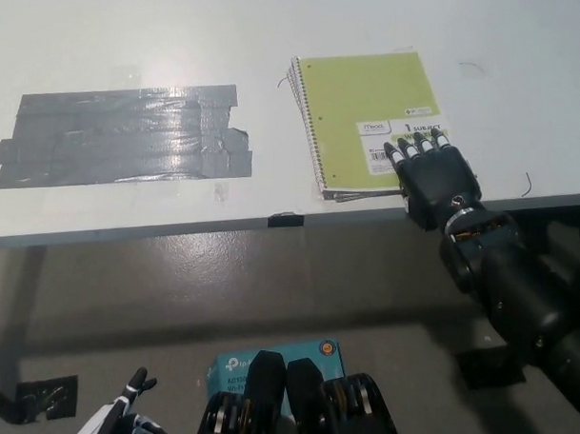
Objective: The robot uses its right hand to align two notebooks stacked together until they are fully overlapped
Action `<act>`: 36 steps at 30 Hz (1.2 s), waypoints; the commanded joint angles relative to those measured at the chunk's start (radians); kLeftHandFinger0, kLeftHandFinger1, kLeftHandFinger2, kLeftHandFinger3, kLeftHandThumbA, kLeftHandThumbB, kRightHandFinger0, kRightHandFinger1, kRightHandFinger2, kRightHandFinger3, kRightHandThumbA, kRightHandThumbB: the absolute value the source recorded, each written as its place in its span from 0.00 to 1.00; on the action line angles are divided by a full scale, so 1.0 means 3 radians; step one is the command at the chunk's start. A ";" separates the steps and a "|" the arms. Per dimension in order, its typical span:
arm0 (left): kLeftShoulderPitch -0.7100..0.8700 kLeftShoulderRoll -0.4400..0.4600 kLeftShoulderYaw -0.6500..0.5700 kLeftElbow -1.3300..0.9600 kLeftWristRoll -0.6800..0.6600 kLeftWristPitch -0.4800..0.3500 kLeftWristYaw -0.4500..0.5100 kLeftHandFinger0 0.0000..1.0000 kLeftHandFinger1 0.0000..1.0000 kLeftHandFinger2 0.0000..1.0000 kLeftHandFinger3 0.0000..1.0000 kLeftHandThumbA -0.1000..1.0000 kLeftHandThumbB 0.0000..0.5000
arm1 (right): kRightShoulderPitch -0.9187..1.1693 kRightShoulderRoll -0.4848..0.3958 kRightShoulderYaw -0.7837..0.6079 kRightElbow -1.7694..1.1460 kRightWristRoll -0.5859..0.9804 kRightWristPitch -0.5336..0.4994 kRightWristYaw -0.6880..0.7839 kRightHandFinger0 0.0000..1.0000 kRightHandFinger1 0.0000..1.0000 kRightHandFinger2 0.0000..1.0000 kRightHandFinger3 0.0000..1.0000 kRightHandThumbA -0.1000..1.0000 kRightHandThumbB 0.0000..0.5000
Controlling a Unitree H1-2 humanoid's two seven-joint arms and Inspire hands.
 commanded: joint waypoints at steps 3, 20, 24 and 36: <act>-0.0020 0.0021 -0.0008 -0.0111 0.0037 -0.0085 0.0008 0.45 0.43 0.38 0.95 1.00 1.00 | -0.0114 -0.0087 0.0007 -0.0027 -0.0034 0.0112 0.0274 1.00 1.00 1.00 1.00 1.00 0.68; 0.0031 0.0022 0.0050 -0.0089 -0.0051 -0.0067 -0.0029 0.19 0.24 0.29 0.88 1.00 1.00 | -0.0158 -0.0316 -0.0117 -0.0331 0.0051 -0.0010 0.0226 1.00 1.00 1.00 1.00 1.00 0.82; 0.0051 0.0021 0.0057 -0.0022 -0.0072 -0.0111 -0.0042 0.15 0.21 0.29 0.82 1.00 1.00 | -0.0213 -0.0188 -0.0131 -0.0432 0.0081 -0.0104 0.0108 1.00 1.00 1.00 1.00 1.00 1.00; 0.0147 -0.0058 0.0153 0.0006 -0.0158 -0.0049 -0.0027 0.00 0.11 0.22 0.72 1.00 1.00 | -0.0460 -0.0017 -0.0392 -0.0564 0.0263 -0.0327 0.0051 1.00 1.00 1.00 1.00 1.00 0.81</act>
